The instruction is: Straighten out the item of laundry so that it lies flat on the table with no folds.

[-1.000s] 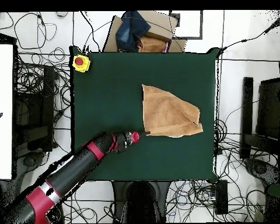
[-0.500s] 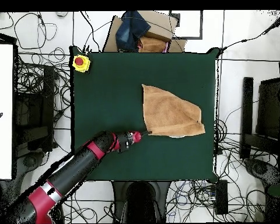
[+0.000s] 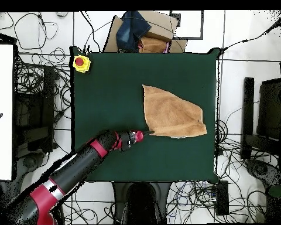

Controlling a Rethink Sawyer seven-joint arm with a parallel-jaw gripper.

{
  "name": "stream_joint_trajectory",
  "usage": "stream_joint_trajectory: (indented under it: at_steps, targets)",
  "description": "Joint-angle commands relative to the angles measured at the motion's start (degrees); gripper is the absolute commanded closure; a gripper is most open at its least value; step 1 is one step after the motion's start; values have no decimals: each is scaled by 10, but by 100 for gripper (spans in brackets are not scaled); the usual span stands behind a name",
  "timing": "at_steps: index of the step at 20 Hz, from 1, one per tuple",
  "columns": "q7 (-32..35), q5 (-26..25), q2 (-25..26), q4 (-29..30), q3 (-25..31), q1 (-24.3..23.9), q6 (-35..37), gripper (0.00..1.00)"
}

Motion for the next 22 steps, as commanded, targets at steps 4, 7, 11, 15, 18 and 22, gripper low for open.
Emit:
stream_joint_trajectory:
  at_steps: [4,7,11,15,18,22]
  targets:
    - [150,45,-19,-128,89,-16,20,0]
    - [150,46,-30,-128,104,-11,26,0]
    - [148,45,-39,-134,112,-11,30,0]
    - [151,44,-34,-141,108,-13,27,0]
    - [156,41,-21,-144,91,-18,24,0]
    - [157,35,-2,-143,67,-25,13,0]
